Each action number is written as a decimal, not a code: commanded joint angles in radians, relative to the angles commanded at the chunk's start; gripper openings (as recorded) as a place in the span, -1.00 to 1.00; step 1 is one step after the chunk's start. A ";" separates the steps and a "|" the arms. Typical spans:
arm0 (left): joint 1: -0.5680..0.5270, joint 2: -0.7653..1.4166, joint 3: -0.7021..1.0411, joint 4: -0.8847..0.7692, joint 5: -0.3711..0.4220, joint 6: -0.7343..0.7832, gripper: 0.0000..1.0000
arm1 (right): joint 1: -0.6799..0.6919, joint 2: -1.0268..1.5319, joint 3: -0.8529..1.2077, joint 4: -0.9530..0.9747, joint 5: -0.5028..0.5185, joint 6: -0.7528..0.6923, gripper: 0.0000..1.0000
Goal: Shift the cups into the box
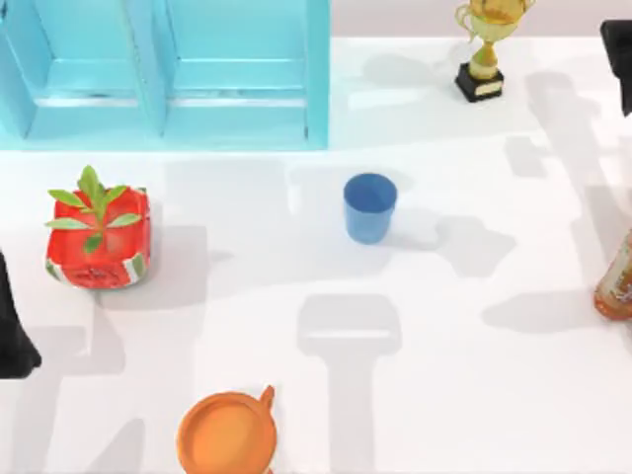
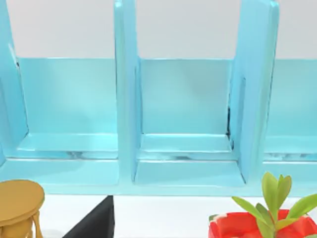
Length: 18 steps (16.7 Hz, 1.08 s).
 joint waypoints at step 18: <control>0.000 0.000 0.000 0.000 0.000 0.000 1.00 | 0.586 0.453 0.476 0.067 0.085 0.573 1.00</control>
